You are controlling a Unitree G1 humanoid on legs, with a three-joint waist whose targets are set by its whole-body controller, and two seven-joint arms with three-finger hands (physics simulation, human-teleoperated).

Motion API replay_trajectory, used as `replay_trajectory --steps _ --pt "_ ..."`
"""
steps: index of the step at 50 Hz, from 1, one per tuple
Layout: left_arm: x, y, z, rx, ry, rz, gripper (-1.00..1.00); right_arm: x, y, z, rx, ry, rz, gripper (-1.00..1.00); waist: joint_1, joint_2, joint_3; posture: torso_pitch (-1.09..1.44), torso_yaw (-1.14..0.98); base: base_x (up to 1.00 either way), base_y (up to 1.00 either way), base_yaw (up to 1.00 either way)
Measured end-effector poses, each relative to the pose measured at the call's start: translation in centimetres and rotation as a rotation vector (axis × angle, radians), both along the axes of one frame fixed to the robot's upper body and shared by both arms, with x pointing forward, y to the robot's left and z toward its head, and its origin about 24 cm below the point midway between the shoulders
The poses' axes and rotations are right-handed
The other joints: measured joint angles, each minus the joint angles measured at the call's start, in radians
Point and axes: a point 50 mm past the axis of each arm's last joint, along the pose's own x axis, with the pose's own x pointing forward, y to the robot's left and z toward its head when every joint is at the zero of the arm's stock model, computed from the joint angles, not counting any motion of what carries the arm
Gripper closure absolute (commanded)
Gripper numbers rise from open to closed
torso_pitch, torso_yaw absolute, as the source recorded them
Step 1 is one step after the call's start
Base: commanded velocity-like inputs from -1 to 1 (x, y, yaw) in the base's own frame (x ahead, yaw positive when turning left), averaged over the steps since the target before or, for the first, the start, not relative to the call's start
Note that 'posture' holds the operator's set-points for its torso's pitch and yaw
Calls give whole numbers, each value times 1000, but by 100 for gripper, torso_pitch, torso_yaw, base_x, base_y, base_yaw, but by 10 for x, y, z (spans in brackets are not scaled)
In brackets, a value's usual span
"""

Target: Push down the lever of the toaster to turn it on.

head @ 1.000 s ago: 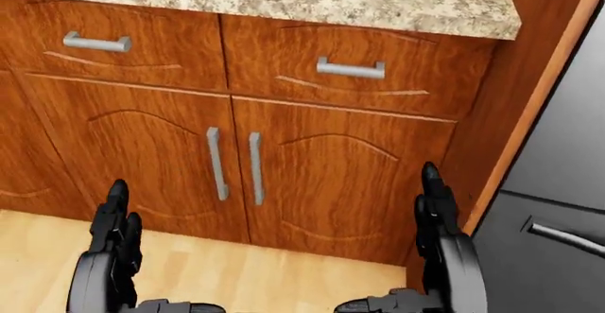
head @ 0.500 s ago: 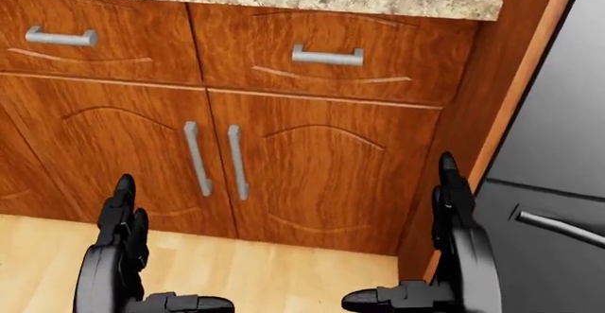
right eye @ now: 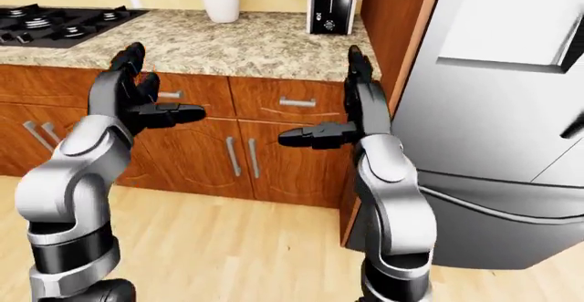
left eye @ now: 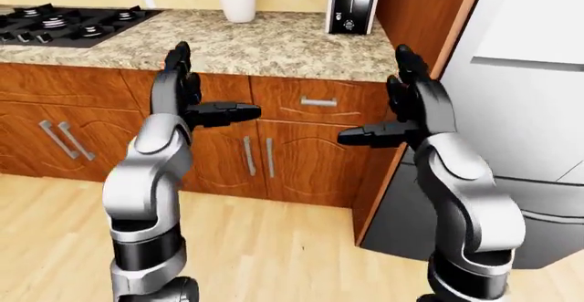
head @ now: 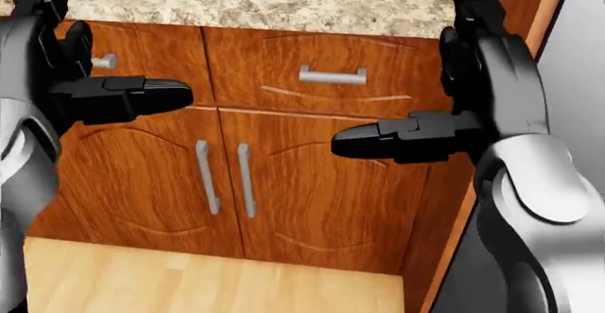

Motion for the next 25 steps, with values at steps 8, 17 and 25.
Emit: replay_trajectory --steps 8,17,25 --pt "8 -9 55 6 -95 -19 -100 9 6 42 -14 -49 12 -100 1 18 19 0 0 21 0 0" --pt "10 -6 66 19 -82 1 -100 9 -1 54 -17 -28 -5 -100 11 -47 37 0 0 36 0 0" --pt "10 -16 68 23 -75 -50 -100 12 -7 63 -22 -37 -47 -100 -1 -25 22 0 0 44 0 0"
